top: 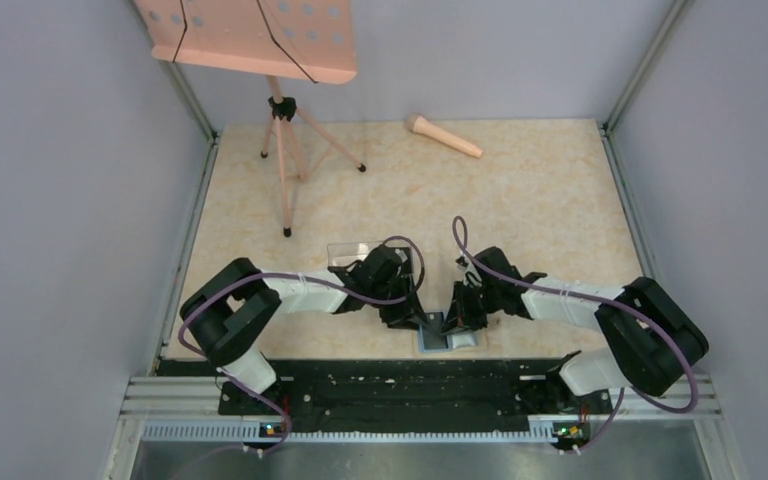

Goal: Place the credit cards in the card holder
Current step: Insert the credit card into the card holder.

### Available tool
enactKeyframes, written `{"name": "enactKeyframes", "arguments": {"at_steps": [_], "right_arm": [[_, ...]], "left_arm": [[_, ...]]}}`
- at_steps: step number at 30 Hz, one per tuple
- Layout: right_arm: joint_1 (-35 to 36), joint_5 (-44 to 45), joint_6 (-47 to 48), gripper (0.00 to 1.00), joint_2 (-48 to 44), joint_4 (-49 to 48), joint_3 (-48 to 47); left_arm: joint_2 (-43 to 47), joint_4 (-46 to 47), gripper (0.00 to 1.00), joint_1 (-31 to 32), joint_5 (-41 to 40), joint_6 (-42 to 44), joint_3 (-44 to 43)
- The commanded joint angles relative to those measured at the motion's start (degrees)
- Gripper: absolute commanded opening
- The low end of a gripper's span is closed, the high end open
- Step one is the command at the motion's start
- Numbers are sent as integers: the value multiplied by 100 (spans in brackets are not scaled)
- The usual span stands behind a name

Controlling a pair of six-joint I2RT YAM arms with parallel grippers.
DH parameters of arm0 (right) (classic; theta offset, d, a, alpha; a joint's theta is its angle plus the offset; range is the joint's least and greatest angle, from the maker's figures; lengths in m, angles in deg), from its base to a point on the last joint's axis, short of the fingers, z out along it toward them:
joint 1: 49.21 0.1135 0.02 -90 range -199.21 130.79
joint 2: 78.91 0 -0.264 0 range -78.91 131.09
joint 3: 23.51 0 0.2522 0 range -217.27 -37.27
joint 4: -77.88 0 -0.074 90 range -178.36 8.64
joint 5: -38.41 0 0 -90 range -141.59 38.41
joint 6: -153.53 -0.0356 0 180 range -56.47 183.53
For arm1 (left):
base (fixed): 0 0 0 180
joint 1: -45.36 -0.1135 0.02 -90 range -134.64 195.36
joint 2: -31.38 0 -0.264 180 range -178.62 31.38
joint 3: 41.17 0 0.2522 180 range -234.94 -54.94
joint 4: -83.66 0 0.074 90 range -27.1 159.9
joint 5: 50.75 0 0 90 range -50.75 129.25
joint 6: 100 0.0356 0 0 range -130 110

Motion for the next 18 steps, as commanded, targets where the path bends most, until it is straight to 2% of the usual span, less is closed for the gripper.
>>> {"name": "enactKeyframes", "arguments": {"at_steps": [1,9,18], "right_arm": [[61,114,63,0,168,-199,56],[57,150,91,0,261,-167,65],[56,120,120,0,-8,5,-92]], "left_arm": [[-117,-173,41,20,-115,46,-122],[-159,107,36,101,-3,114,-256],[191,-539,34,248,-345,410,-701]]}}
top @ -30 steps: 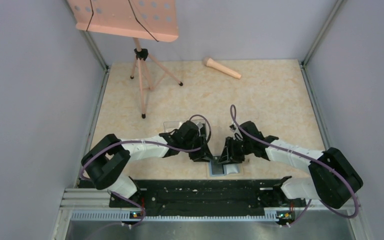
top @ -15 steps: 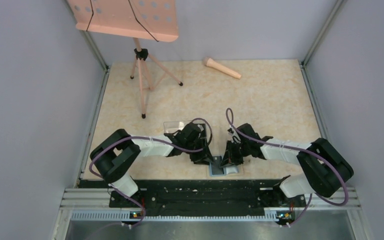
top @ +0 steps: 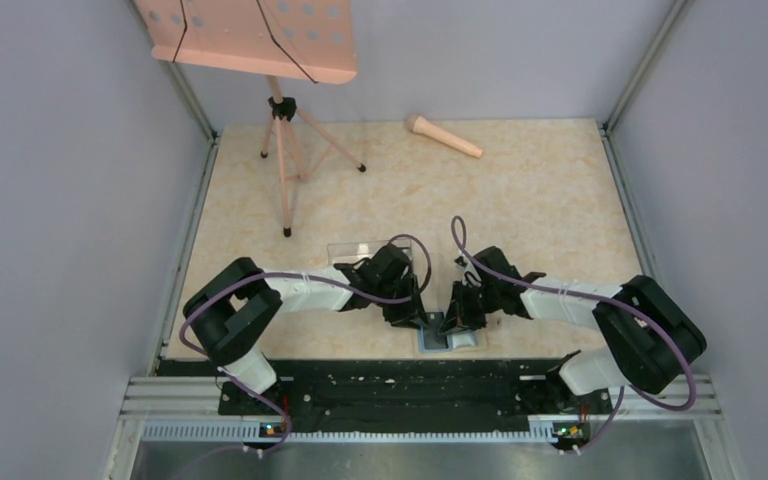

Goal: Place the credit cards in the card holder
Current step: Insert the credit card into the card holder.

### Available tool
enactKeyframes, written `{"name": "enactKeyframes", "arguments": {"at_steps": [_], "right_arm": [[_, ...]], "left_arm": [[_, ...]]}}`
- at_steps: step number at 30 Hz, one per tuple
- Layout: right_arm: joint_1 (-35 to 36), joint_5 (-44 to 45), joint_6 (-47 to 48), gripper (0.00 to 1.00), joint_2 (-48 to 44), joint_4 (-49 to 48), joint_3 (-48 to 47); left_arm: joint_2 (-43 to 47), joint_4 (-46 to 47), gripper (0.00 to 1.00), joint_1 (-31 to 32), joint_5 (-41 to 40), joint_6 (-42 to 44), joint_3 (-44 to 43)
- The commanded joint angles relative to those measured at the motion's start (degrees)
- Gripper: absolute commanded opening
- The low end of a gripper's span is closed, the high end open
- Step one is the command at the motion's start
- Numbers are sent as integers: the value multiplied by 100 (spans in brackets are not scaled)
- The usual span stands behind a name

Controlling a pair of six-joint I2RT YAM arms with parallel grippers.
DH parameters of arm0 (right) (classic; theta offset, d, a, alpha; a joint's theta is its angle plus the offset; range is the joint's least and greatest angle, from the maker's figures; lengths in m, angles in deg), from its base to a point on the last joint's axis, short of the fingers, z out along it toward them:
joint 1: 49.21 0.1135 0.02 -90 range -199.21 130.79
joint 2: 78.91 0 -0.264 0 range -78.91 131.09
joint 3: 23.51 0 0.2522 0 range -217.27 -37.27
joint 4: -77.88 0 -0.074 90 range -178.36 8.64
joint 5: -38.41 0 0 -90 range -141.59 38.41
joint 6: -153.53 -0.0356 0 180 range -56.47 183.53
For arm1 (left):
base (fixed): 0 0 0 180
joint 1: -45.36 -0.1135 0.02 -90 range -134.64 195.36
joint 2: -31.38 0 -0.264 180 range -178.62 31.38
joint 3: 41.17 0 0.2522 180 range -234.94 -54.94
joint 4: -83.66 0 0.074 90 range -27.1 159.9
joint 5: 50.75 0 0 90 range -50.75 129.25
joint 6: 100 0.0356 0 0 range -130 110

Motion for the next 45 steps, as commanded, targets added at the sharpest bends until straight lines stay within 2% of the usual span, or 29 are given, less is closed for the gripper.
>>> {"name": "enactKeyframes", "arguments": {"at_steps": [1,7,16,22,29,35,45], "right_arm": [[59,314,137,0,-205,246,-141],[57,610,254,6,-685,760,-374],[64,949,316,6,-999,1286,-521],[61,1126,384,7,-1122,1543,-704],[48,1199,430,7,-1127,1680,-793],[50,1252,453,7,-1173,1756,-791],[48,1305,487,7,-1182,1804,-818]], "left_arm": [[258,-169,34,102,-177,198,-406],[153,-303,34,153,-224,232,-536],[46,-850,35,228,-459,439,-934],[-241,-1718,39,392,-768,788,-1624],[-668,-2248,41,569,-896,959,-2064],[-878,-2961,43,703,-1401,1140,-2520],[-855,-2875,44,887,-1410,1332,-2751]]}}
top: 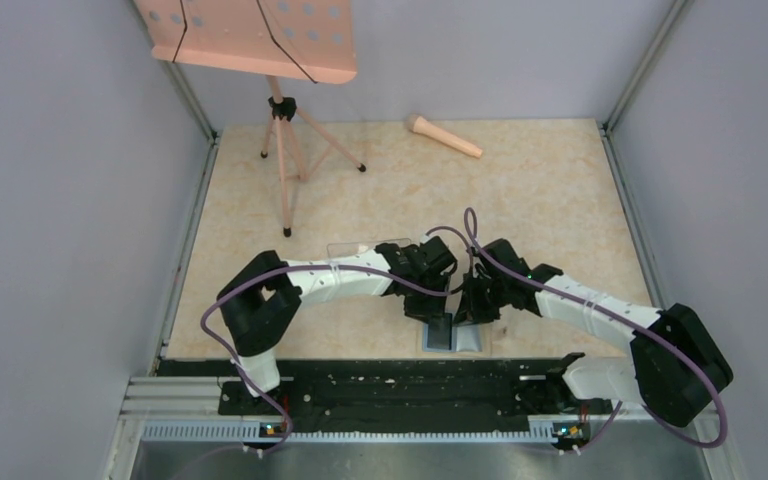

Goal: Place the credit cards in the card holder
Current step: Insert the credit card into the card holder.

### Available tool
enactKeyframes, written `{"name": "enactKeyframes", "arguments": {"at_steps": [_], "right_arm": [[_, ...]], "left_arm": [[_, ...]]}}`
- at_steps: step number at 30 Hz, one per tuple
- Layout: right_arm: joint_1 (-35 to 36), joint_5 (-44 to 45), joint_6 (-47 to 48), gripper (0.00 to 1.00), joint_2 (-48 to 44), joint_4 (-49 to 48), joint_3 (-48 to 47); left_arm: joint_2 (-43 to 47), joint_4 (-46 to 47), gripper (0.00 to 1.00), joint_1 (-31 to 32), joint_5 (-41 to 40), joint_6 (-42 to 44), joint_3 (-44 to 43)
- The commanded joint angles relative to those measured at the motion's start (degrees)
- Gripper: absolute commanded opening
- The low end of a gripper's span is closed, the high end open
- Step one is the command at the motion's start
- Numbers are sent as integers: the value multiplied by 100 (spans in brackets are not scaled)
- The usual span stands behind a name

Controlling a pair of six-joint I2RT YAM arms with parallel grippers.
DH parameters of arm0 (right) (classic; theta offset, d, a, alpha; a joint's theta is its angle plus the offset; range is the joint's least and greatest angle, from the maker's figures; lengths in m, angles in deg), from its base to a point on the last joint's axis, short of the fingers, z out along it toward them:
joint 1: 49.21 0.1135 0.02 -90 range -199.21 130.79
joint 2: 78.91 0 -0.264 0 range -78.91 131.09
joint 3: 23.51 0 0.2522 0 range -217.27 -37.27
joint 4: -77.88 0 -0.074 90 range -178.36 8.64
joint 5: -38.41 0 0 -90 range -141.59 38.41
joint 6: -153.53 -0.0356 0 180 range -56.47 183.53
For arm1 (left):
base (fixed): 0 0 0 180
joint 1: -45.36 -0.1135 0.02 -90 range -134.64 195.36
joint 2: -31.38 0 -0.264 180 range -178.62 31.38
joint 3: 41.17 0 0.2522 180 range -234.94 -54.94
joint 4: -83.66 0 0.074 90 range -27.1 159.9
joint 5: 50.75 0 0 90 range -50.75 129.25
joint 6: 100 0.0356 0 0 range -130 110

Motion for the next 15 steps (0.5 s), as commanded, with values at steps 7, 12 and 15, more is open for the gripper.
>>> {"name": "enactKeyframes", "arguments": {"at_steps": [7,12,15], "right_arm": [[48,120,115,7,-136,57,-263],[51,-63,82,5,16,-218,-64],[51,-148,24,1,169,-481,90]], "left_arm": [[-6,-39,45,66,-148,87,-197],[-178,-75,46,66,-165,6,-101],[-236,42,46,72,-86,1,-36]]}}
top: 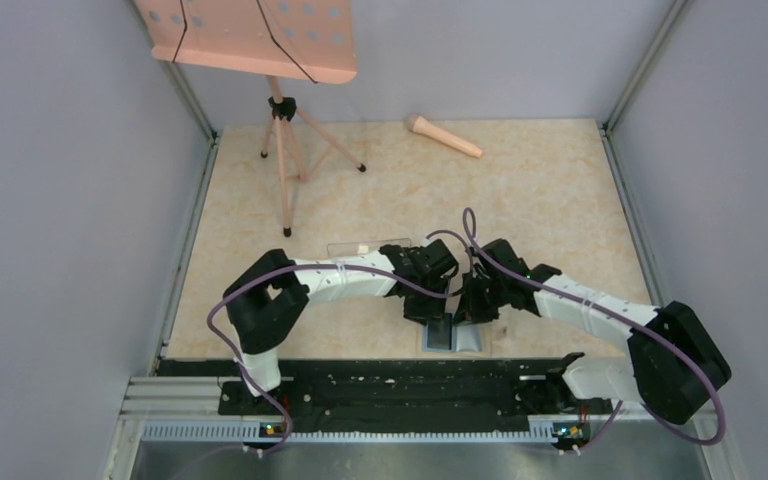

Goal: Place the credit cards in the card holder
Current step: Insert the credit card into the card holder.

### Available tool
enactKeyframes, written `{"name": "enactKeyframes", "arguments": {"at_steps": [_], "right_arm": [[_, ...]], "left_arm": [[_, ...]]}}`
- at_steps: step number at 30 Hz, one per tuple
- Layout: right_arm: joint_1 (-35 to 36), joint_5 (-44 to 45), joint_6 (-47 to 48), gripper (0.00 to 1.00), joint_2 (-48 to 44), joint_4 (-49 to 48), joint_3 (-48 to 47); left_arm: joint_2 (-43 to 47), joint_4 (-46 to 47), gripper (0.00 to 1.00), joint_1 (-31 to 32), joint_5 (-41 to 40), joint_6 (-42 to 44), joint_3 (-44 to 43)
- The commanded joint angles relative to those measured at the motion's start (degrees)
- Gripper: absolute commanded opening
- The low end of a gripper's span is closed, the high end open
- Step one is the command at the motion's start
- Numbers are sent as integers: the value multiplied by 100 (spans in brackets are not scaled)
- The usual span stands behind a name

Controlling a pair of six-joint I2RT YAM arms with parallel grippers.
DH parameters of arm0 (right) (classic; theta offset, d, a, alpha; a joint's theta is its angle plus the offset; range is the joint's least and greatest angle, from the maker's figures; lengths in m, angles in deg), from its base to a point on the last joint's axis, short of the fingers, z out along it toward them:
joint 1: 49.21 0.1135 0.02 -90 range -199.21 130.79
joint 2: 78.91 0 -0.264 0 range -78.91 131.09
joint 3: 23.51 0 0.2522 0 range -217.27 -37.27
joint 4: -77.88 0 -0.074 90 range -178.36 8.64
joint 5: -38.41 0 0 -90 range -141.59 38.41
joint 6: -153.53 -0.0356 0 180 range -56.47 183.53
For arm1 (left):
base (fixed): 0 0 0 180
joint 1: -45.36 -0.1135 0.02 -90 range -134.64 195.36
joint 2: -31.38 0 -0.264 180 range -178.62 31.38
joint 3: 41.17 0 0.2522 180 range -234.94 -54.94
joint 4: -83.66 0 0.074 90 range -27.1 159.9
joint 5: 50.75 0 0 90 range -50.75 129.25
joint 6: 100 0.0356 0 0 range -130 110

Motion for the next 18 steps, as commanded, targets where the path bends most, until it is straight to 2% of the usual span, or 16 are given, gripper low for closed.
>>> {"name": "enactKeyframes", "arguments": {"at_steps": [1,10,18], "right_arm": [[49,-166,-21,0,192,-504,132],[50,-227,-75,0,603,-847,381],[53,-237,-74,0,629,-857,375]], "left_arm": [[-125,115,46,20,-13,-2,13],[-237,3,46,20,-73,-12,-20],[78,470,37,27,182,-57,78]]}}
